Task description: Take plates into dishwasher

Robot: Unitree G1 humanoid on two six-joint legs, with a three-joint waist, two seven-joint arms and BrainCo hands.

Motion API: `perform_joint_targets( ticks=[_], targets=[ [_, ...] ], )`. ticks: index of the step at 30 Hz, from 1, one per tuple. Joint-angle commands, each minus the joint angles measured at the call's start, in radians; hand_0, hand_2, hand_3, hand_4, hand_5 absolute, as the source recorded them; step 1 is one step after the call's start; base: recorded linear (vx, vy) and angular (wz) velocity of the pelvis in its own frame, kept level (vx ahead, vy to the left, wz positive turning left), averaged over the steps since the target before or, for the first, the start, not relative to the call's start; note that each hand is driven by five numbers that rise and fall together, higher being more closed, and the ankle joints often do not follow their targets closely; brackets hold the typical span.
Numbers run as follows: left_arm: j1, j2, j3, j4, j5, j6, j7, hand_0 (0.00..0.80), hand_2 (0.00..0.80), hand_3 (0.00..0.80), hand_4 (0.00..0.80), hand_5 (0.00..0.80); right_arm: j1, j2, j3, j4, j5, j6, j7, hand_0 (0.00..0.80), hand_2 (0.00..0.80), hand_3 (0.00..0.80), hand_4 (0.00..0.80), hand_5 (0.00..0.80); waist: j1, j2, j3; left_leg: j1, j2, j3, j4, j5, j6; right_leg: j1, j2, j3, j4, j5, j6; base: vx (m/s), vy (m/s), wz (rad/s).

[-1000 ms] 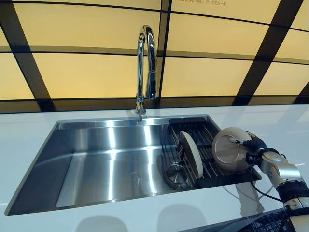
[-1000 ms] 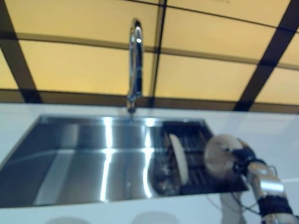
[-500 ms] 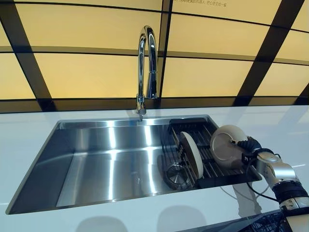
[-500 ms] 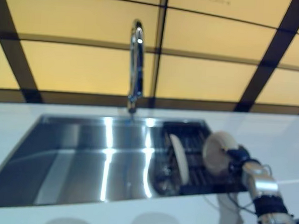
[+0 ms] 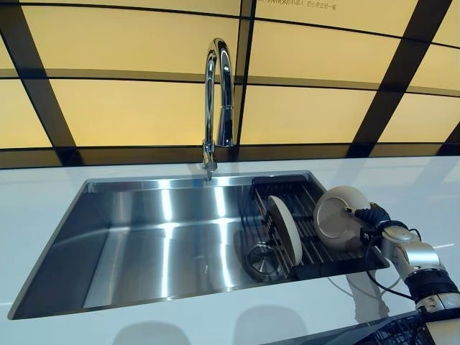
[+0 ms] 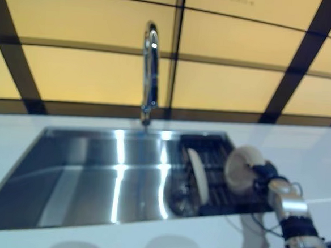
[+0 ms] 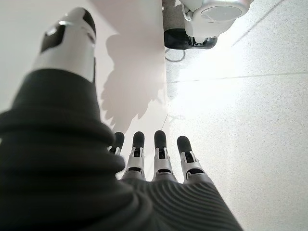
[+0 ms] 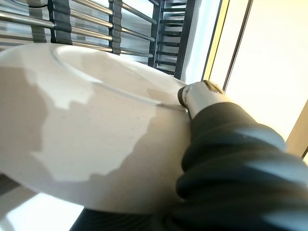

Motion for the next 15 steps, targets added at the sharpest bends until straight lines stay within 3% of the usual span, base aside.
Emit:
perform_joint_targets(
  ticks=[1,3,15],
  targets=[
    [-0.107,0.012,-0.035,-0.056,0.008,-0.046,0.000,0.000,0.000,0.000,0.000,0.000,-0.070,-0.009,0.015,-0.092,-0.015,-0.132,-0.041,0.800,0.800,0.800,0.800,0.800,0.021,0.005,-0.007,0.003,-0.043,0.015,0.023,-0.060,0.041,0.032,-0.023,0.020,0.063,-0.055,0.056,0.000,0.000,0.00],
    [-0.103,0.008,-0.030,-0.057,0.010,-0.047,0.000,0.000,0.000,0.000,0.000,0.000,-0.058,-0.009,-0.003,-0.153,-0.049,-0.193,-0.067,0.800,0.800,0.800,0.800,0.800,0.017,0.006,-0.006,0.004,-0.044,0.014,0.023,-0.061,0.042,0.030,-0.023,0.022,0.064,-0.055,0.057,0.000,0.000,0.00],
    [-0.064,-0.006,0.023,-0.048,0.039,-0.062,-0.012,0.000,0.000,0.000,0.000,0.000,0.050,-0.076,-0.149,-0.463,-0.077,-0.299,-0.105,0.800,0.800,0.800,0.800,0.800,-0.024,0.002,-0.006,0.004,-0.046,0.032,0.032,-0.072,0.052,0.012,-0.030,0.049,0.077,-0.049,0.068,-0.002,0.014,-0.01]
  ],
)
